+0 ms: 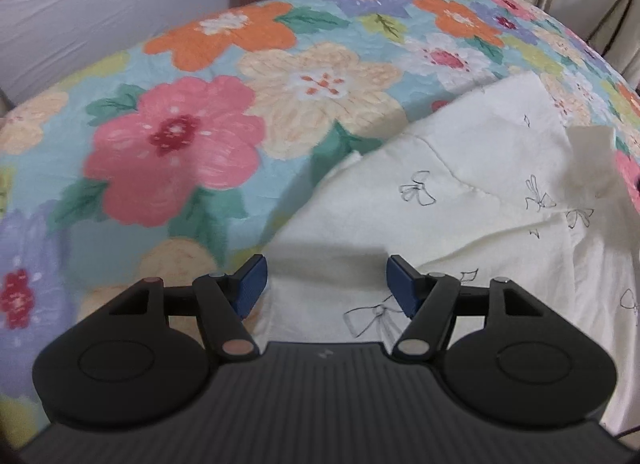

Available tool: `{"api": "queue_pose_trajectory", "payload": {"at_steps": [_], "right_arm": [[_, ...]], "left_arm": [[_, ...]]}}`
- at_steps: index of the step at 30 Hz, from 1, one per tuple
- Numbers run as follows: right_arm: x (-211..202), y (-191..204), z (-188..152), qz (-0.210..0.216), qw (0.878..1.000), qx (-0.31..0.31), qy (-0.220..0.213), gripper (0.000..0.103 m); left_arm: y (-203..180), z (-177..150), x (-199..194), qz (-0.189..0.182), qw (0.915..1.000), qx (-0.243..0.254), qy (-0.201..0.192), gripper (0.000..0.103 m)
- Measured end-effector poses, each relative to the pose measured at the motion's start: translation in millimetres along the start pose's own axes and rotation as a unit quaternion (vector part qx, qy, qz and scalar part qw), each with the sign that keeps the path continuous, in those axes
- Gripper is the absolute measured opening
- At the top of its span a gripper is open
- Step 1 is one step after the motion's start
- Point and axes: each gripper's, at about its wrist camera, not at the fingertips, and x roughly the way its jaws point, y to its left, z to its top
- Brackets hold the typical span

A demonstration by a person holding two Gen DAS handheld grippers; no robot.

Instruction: Fold clothes

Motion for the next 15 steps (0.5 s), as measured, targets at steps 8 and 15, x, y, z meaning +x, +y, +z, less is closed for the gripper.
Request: {"api": "queue_pose_trajectory", "payload": {"at_steps": [8, 15], "right_arm": [[-83, 1, -66, 0.054, 0.997, -0.054, 0.020, 0.053], [-130, -37, -131, 0.006, 0.997, -0.018, 0.076, 0.053]], "left_arm": [[24, -29, -28, -0.109, 0.9853, -0.116, 0.060, 0.077], [6, -82, -44, -0.218, 0.9596, -0.142, 0.107, 0.077]]}}
